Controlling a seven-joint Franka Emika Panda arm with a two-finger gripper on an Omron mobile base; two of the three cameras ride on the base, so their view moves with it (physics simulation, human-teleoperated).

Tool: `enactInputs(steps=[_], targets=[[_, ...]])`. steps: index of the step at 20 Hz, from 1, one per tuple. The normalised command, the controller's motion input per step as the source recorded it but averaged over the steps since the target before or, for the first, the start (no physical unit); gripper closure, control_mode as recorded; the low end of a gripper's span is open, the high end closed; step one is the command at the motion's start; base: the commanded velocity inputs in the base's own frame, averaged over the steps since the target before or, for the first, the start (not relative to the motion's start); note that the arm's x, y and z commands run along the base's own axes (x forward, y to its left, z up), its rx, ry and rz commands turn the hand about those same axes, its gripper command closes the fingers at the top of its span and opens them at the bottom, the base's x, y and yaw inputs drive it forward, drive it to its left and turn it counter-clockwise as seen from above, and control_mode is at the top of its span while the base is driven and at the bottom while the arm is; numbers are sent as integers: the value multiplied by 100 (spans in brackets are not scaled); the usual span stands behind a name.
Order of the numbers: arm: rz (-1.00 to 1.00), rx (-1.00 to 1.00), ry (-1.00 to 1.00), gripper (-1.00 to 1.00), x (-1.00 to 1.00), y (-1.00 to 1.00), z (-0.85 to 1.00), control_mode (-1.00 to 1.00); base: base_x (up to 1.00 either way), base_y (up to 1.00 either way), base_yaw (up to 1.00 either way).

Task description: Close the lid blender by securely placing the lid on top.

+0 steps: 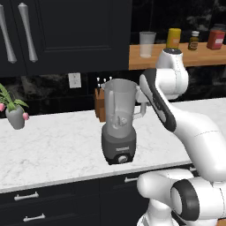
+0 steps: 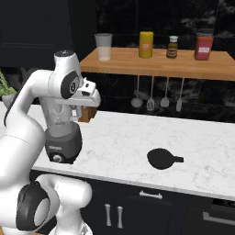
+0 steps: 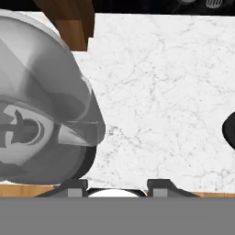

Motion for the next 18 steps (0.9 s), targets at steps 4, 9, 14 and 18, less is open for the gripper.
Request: enactInputs(steps=[4,9,14,18], targets=[[0,9,-9,-100,-46,-49,0,-100,0,0,0],[4,12,-24,-100,-89,-100,7,-100,0,0,0],[9,1,-19,-100,-66,-100,8,-100,0,0,0],[14,-2,-17,-100,-43,-100,0,-100,0,0,0]])
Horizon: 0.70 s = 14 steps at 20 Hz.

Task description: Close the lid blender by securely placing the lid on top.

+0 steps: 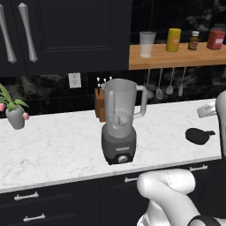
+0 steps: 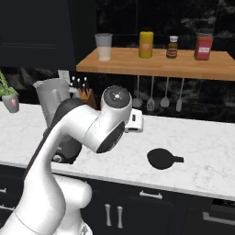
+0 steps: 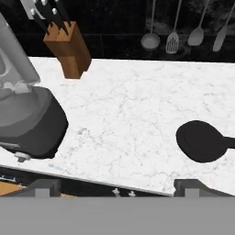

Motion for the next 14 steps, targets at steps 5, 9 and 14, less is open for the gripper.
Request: enactInputs(steps=[5,9,14], targets=[[19,-6,-5,-100,-5,-100,0,-100,0,0,0],[33,-5,-5,-100,7,-100,-21,-100,0,0,0],[70,0,-15,-100,3,-85,-46,-100,0,0,0]])
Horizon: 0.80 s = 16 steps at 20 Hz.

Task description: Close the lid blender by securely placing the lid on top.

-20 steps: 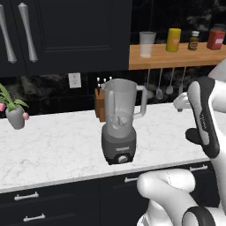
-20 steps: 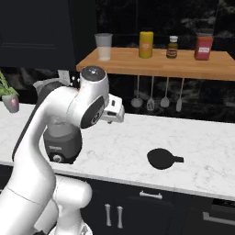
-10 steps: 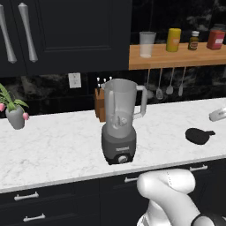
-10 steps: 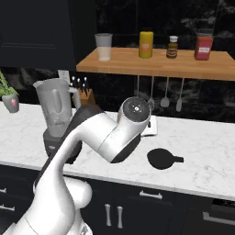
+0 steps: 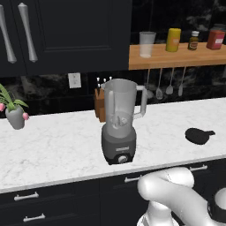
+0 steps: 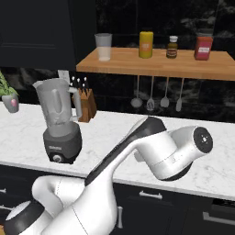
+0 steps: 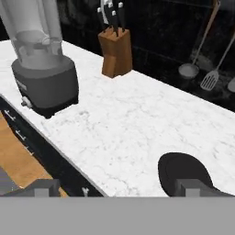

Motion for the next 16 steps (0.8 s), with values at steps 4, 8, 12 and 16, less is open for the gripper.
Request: enactInputs(steps=[4,8,12,16], targets=[[70,-3,-8,-100,15,-51,-58,-100,0,0,0],[48,-16,0,-100,34,-1,-63,-100,0,0,0],[19,-14,6,-100,18,0,-23,-100,0,0,0],[0,-10,0,-100,0,5,-9,-100,0,0,0]])
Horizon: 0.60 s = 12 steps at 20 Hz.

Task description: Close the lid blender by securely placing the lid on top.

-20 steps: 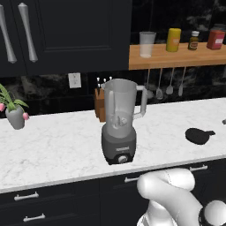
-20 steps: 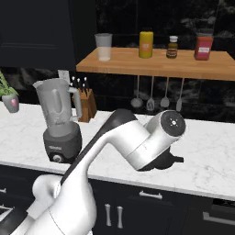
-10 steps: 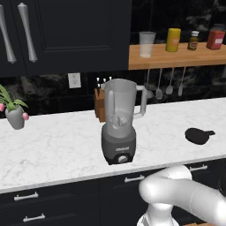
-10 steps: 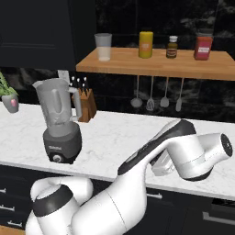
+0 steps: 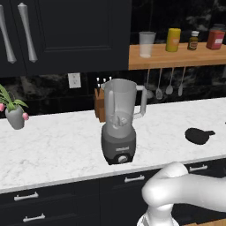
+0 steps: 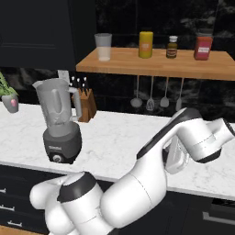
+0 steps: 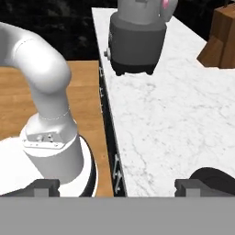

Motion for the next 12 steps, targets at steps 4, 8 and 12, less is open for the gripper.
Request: enactInputs(steps=[4,8,12], targets=[[-3,-20,0,-100,4,38,-56,-100,0,0,0],[-10,-20,-5,-100,38,35,-47,-100,0,0,0],[-7,-5,-13,-100,62,0,-18,-100,0,0,0]])
